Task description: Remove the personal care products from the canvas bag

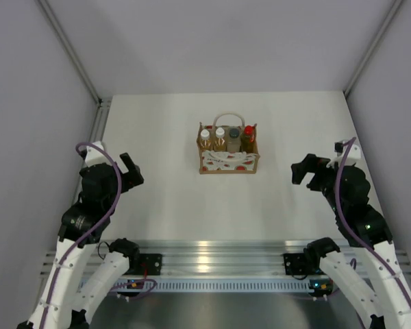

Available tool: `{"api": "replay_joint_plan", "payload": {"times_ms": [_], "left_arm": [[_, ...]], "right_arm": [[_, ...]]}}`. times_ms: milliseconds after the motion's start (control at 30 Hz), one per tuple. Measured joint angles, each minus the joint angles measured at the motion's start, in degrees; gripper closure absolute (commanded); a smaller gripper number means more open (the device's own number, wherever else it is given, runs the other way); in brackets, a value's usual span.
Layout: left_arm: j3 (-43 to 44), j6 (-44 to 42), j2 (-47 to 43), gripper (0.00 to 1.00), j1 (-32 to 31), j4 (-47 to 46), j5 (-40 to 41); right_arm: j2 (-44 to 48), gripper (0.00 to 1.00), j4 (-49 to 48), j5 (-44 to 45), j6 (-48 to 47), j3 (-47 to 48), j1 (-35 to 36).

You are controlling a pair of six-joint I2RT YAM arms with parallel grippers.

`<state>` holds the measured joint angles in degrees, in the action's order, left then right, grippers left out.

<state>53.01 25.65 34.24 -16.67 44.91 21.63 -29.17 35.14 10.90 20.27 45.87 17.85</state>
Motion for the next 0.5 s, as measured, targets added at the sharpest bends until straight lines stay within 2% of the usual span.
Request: {"api": "replay_joint_plan", "payload": {"times_ms": [233, 367, 500], "left_arm": [[0.00, 3.98, -0.31, 0.02, 0.00, -0.02, -0.76], [0.24, 10.91, 0.72, 0.02, 0.00, -0.22, -4.79], [0.35, 19.87, 5.95, 0.02, 0.00, -2.95, -9.73]], "right_arm": [[-0.72, 0.01, 0.00, 0.02, 0.37, 0.00, 0.00], [-0.61, 0.01, 0.00, -0.09, 0.39, 0.00, 0.00], [-0.44, 0.00, 0.00, -1.44, 0.76, -0.02, 0.00]]}}
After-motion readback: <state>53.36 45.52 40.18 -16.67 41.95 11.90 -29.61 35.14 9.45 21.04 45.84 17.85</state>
